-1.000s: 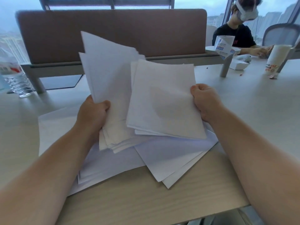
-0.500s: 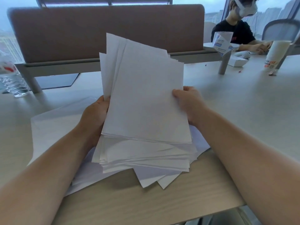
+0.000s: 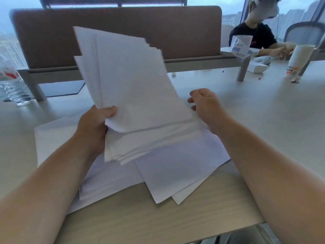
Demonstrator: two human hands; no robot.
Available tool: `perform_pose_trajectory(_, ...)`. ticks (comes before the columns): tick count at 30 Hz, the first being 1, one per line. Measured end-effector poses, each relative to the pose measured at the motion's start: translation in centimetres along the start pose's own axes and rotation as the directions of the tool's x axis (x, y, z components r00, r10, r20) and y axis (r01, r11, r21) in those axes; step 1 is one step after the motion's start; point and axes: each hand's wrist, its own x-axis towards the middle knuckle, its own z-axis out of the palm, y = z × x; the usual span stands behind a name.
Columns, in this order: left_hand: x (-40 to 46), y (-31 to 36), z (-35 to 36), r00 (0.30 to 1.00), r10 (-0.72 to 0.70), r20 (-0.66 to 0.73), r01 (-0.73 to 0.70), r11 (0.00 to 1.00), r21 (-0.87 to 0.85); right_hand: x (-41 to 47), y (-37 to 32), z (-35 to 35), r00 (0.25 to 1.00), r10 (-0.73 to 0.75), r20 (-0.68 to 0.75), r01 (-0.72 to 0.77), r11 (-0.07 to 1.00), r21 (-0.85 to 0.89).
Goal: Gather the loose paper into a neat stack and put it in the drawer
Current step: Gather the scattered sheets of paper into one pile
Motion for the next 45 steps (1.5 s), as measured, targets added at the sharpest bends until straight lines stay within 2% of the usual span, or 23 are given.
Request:
perform_pose_trajectory(2,0.8,-0.1,-0.9,0.999,-0.034,-0.036,0.030,0.992,-0.122,0.1,0.2,-0.4,0.999,-0.028,0.035,0.037,0.952,-0.305)
perform_pose_trajectory(5,3.7,-1.4,-3.0,0.984,-0.086,-0.155,0.035,0.951,-0.308,-1.3,-0.7,-1.1,0.977,0.063,0.203,0.093,0.732,-0.675)
perform_pose_trajectory(7,3.2,-1.0,-2.6,0.969,-0.061,-0.238,-0.020,0.946,-0.324,-2.6,-1.5,-1.2,0.933,0.195,0.302,0.142,0.572,-0.808)
perform_pose_trajectory(9,2.2,-0.4,-1.6,0.960,0.005,-0.279,-0.082,0.961,-0.265,-3.4,-1.9,-0.9,0.902,0.263,0.343,0.180,0.493,-0.851)
perform_pose_trajectory(14,1.5,-0.6,-0.8,0.945,0.090,-0.315,-0.159,0.966,-0.203,-3.2,-2.0,-0.5,0.891,0.278,0.358,0.178,0.513,-0.840)
perform_pose_trajectory(19,1.3,-0.4,-0.8,0.943,0.082,-0.323,-0.148,0.972,-0.184,-2.9,-2.0,-0.4,0.886,0.326,0.330,0.133,0.503,-0.854)
perform_pose_trajectory(26,1.3,-0.5,-0.5,0.930,0.113,-0.351,-0.184,0.967,-0.177,-3.2,-1.7,0.0,0.912,0.216,0.350,0.166,0.585,-0.794)
perform_pose_trajectory(30,1.5,-0.5,-0.6,0.924,0.104,-0.368,-0.173,0.972,-0.161,-2.9,-1.5,-0.2,0.911,0.230,0.343,0.172,0.543,-0.822)
perform_pose_trajectory(36,1.8,-0.7,-0.5,0.919,0.122,-0.376,-0.183,0.974,-0.133,-3.1,-1.7,0.4,0.890,0.262,0.372,0.163,0.580,-0.798)
perform_pose_trajectory(38,1.8,-0.7,-0.6,0.915,0.124,-0.384,-0.184,0.975,-0.122,-3.2,-1.7,0.4,0.887,0.263,0.380,0.148,0.617,-0.773)
perform_pose_trajectory(42,1.6,-0.6,-0.7,0.909,0.134,-0.394,-0.190,0.976,-0.107,-2.9,-1.1,0.6,0.884,0.223,0.411,0.088,0.784,-0.615)
perform_pose_trajectory(45,1.5,-0.6,-0.6,0.907,0.137,-0.397,-0.189,0.977,-0.094,-2.9,-0.9,0.8,0.885,0.185,0.426,0.091,0.831,-0.549)
